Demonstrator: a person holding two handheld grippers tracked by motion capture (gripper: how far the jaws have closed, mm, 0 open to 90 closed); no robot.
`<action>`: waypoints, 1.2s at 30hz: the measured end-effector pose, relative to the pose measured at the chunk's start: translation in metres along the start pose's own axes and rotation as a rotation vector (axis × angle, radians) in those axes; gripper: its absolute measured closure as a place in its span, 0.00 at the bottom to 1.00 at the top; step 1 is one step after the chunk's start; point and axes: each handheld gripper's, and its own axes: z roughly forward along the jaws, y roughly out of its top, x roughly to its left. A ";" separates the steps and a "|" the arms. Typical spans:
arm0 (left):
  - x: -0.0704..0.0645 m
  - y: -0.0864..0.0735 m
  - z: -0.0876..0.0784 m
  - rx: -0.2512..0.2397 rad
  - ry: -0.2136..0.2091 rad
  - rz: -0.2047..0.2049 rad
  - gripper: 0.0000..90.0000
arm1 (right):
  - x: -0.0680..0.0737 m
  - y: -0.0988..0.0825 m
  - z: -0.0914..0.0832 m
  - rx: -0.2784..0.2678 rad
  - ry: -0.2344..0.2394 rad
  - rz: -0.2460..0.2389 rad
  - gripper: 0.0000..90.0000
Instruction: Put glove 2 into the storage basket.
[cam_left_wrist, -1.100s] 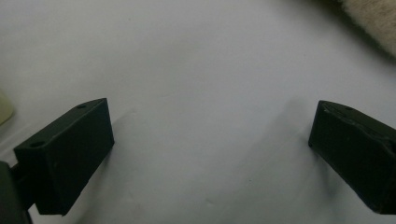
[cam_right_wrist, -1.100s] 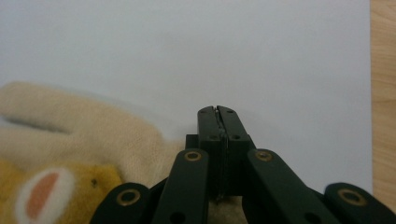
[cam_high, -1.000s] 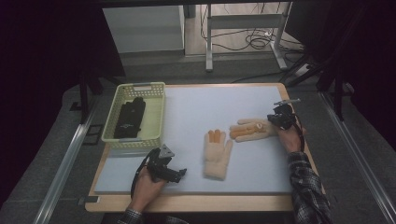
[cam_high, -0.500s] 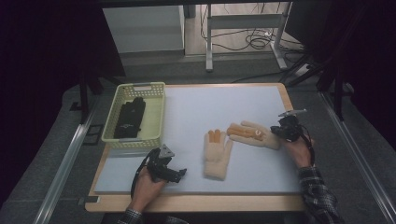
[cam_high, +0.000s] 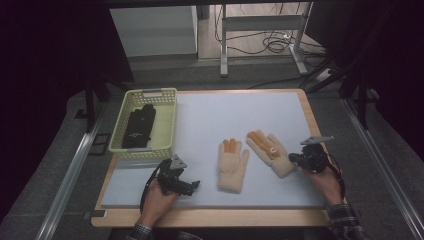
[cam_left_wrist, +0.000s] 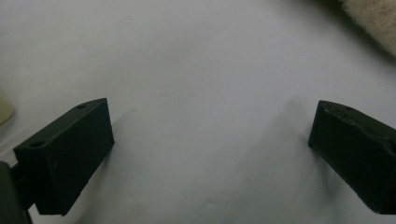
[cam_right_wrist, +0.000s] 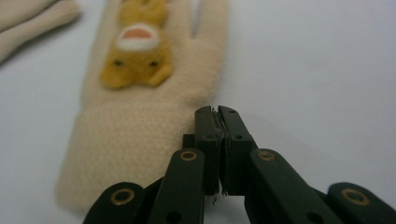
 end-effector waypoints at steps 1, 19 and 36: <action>0.000 0.000 0.000 0.000 0.000 0.000 0.00 | 0.004 -0.002 -0.001 0.001 0.009 -0.003 0.95; 0.000 0.000 0.000 0.000 0.000 0.000 0.00 | 0.055 0.008 -0.006 -0.036 0.091 -0.107 0.80; 0.000 0.000 0.000 0.000 0.001 0.000 0.00 | 0.068 0.037 0.047 -0.036 0.070 -0.168 0.54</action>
